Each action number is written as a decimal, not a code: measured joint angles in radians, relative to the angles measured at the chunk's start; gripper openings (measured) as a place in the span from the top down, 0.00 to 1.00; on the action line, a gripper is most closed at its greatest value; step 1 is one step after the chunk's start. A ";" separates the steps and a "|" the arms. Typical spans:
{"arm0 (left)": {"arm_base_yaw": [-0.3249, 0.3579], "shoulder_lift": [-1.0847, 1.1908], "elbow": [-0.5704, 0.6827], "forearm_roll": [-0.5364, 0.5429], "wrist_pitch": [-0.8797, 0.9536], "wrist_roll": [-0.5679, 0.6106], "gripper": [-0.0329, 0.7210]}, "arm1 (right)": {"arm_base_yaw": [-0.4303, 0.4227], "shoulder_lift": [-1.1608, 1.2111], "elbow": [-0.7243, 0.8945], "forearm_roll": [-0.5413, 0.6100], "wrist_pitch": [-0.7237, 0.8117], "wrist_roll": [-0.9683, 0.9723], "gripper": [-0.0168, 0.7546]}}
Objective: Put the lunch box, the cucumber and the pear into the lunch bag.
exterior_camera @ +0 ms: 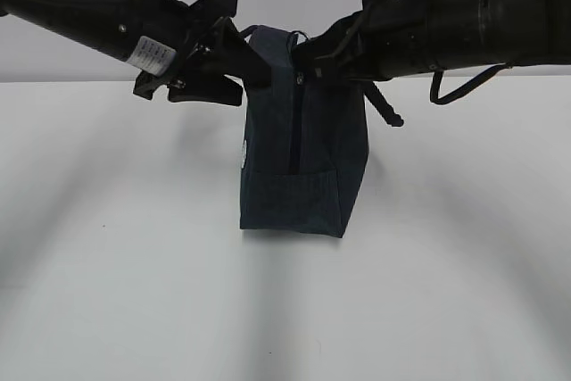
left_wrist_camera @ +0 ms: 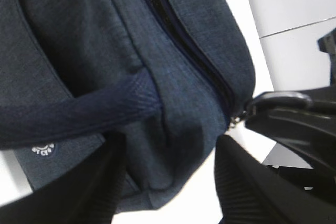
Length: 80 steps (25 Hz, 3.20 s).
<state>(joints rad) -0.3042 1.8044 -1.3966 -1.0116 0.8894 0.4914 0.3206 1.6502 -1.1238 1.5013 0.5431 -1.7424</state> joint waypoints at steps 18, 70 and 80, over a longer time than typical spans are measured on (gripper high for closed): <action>0.000 0.046 0.000 -0.068 0.056 0.065 0.95 | -0.008 0.004 0.000 -0.002 0.001 0.000 1.00; -0.047 0.046 0.000 -0.029 0.064 0.143 0.94 | -0.150 0.189 -0.320 -0.310 0.346 0.262 1.00; -0.047 0.046 0.000 -0.005 0.140 0.143 0.94 | -0.161 0.337 -0.518 -0.352 0.353 0.337 1.00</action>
<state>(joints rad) -0.3513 1.8501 -1.3968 -1.0162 1.0292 0.6343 0.1598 1.9874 -1.6416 1.1493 0.8963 -1.4053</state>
